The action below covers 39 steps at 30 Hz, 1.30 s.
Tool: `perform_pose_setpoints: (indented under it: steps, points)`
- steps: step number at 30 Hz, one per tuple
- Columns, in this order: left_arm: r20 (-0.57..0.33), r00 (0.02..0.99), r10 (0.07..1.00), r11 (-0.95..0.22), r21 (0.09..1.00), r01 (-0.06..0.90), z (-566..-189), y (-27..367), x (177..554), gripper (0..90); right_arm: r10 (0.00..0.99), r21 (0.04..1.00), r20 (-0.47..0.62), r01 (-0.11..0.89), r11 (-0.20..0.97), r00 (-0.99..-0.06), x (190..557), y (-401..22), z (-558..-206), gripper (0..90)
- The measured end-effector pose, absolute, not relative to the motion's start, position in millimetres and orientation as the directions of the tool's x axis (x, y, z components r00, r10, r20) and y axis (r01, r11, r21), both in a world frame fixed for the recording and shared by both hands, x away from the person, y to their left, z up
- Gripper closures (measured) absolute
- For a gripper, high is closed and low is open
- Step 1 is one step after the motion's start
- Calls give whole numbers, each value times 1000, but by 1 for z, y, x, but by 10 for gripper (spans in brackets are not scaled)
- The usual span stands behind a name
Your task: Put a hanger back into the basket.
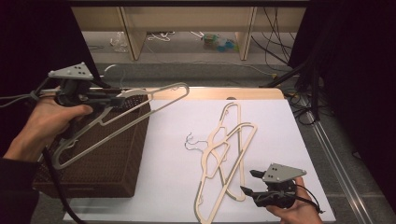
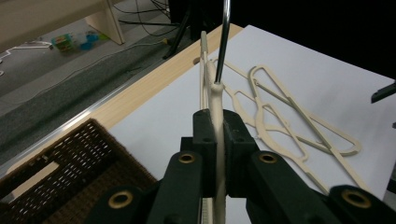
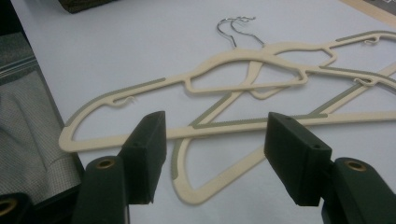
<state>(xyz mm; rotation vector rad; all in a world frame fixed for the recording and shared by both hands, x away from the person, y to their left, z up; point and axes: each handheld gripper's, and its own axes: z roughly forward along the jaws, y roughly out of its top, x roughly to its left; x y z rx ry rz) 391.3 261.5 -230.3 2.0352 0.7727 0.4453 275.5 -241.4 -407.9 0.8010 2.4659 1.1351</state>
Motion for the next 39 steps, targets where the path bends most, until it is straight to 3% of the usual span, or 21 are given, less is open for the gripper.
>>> perform_pose_setpoints:
  steps: [22,31,39]
  points:
    - [17,619,785,-328,859,393,-262,359,415,855,607,750,-30,383,539,-794,278,-240,-415,373]
    - [-26,571,820,-269,864,426,-285,383,422,855,602,749,-31,381,543,-798,279,-240,-417,368]
    - [-30,587,809,-273,865,421,-299,396,429,855,597,746,-31,379,548,-802,280,-241,-417,370]
